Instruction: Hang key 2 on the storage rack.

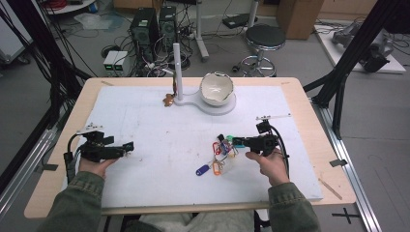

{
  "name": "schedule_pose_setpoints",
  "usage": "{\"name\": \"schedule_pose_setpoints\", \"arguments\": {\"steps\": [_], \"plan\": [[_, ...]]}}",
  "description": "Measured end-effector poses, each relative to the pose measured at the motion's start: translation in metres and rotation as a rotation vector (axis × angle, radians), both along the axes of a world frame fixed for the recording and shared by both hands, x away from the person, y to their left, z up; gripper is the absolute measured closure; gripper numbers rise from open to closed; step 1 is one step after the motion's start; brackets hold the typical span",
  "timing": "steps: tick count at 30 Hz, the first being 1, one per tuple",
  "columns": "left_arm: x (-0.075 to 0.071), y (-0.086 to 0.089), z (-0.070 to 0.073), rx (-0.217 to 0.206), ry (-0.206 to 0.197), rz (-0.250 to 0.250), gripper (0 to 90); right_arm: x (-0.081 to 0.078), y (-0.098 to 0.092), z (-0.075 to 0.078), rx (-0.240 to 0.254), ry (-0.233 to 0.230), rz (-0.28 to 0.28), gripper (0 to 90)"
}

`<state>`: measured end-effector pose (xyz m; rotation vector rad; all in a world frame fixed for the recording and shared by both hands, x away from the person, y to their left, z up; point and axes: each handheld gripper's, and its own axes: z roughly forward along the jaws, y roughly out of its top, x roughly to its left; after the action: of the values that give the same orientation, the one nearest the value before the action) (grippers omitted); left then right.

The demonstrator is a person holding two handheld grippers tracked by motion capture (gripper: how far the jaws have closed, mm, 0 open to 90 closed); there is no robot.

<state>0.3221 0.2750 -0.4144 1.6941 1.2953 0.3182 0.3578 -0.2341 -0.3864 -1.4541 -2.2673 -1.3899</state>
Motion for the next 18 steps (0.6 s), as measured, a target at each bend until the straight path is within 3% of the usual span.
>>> {"name": "schedule_pose_setpoints", "arguments": {"steps": [11,18], "plan": [[0.0,0.0,0.001,-0.02,-0.01,0.003,1.7,0.008,0.005,0.021,0.025,-0.025,0.007,87.8],[0.001,0.002,0.001,-0.03,-0.019,0.004,1.7,0.015,0.015,0.043,-0.006,-0.05,0.017,87.9]]}}
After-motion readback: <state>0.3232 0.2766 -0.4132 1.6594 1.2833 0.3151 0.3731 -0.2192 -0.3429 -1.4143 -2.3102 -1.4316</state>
